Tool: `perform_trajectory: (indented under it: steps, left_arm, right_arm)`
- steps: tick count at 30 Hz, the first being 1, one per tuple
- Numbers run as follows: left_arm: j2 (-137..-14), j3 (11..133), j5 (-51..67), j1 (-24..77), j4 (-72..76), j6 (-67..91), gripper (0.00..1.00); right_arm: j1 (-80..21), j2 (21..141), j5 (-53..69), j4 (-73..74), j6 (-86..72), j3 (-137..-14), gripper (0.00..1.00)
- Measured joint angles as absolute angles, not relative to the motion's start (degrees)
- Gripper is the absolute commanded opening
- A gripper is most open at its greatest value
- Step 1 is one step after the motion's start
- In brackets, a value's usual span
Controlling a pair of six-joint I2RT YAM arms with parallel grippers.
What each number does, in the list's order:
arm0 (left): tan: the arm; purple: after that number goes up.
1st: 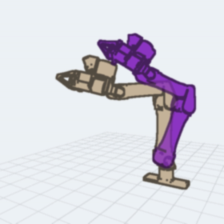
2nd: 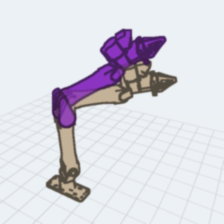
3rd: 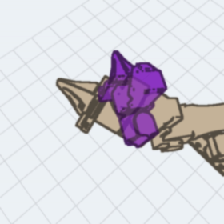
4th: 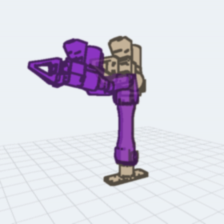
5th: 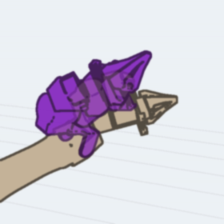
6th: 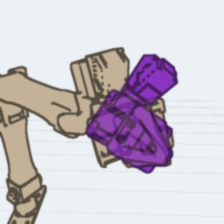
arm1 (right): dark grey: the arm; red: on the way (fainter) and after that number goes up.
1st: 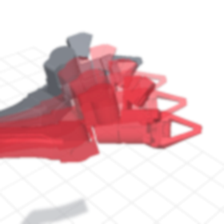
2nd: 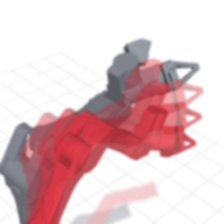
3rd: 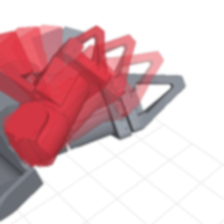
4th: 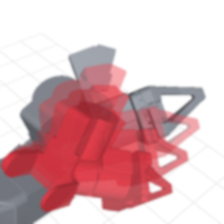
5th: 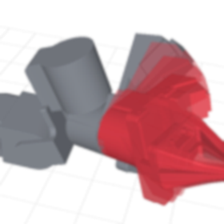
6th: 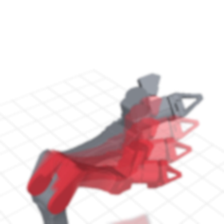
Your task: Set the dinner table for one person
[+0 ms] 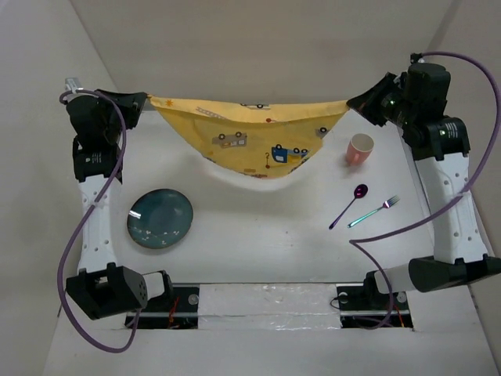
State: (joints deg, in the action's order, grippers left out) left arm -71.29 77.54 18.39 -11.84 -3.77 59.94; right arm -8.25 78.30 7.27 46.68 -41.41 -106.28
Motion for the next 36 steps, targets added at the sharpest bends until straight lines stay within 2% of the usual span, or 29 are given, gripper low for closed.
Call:
perform_trajectory:
  steps: [6,9,17,20,23,25,27,32,36]
  left_arm:
    - [-71.2,83.3,14.1,-9.7,-6.3,57.4,0.00]
    - [-74.3,86.8,13.5,-9.2,-4.4,56.9,0.00]
    - [-98.1,104.2,15.6,-9.2,-4.0,56.4,0.00]
    - [-103.5,109.6,17.3,-9.2,-6.5,56.4,0.00]
    - [-102.7,109.9,19.6,-9.5,-6.0,56.5,0.00]
    - [-98.8,105.1,21.3,-10.2,-2.7,56.7,0.00]
    - [-93.0,97.0,22.6,-11.0,0.7,56.6,0.00]
    - [-80.5,74.2,25.6,-12.2,7.1,55.4,0.00]
    - [-80.5,60.6,27.1,-12.2,7.6,52.5,0.00]
  right_arm:
    - [-8.2,83.4,11.3,41.9,-42.6,-110.9,0.00]
    - [-8.2,90.4,12.4,39.4,-43.4,-117.0,0.00]
    - [-6.7,119.7,16.6,35.7,-47.7,-146.0,0.00]
    - [-4.3,122.2,19.6,35.0,-50.7,-147.9,0.00]
    - [-1.4,118.4,21.8,32.0,-52.5,-143.1,0.00]
    - [0.6,113.7,23.1,29.8,-52.3,-137.6,0.00]
    - [2.0,107.5,24.1,28.3,-51.7,-130.1,0.00]
    - [2.1,89.9,25.9,19.8,-49.7,-99.7,0.00]
    - [2.2,87.4,26.8,17.8,-47.5,-82.4,0.00]
